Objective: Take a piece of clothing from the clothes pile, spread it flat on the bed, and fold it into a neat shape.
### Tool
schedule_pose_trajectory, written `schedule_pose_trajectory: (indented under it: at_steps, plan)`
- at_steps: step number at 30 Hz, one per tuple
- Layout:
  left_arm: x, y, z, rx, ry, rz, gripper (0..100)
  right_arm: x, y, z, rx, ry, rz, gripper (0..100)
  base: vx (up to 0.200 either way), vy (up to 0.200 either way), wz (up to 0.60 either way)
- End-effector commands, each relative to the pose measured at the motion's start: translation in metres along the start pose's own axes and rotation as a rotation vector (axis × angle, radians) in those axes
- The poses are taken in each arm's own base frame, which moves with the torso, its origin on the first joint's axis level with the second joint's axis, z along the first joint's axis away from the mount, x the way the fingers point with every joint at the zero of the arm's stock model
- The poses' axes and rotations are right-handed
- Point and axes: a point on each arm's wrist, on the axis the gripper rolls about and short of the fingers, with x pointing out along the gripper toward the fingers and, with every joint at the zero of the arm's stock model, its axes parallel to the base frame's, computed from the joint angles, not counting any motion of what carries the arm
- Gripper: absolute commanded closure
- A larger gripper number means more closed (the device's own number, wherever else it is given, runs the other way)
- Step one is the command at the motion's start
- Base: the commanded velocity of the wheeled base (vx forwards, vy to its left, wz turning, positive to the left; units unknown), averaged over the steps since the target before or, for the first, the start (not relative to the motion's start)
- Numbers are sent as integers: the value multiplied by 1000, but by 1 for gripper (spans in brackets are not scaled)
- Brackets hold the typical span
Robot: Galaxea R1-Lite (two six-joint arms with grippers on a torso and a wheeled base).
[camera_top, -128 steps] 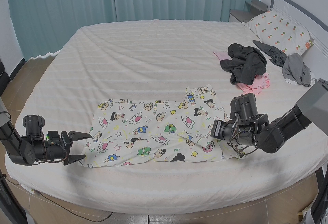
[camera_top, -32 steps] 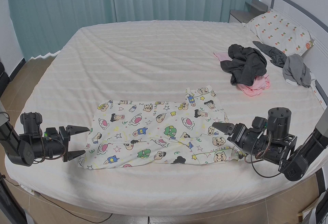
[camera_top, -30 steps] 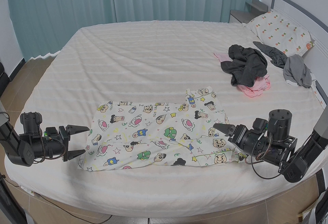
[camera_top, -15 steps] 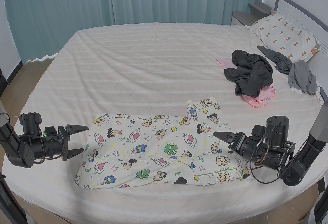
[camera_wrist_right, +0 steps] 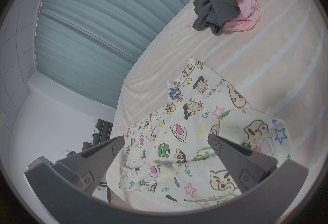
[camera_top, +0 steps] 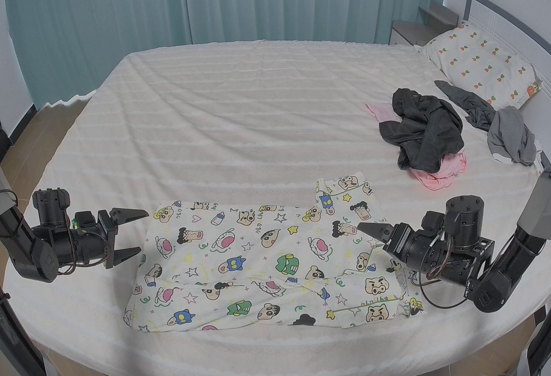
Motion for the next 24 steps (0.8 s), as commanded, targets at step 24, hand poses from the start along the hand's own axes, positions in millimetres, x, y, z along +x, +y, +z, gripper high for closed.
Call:
schedule_pose_trajectory:
  at_steps: [24]
  plan:
    - [75,-32,63,409,-168,265,0,0,0,-5,-9,17,-3,0,0,0,0]
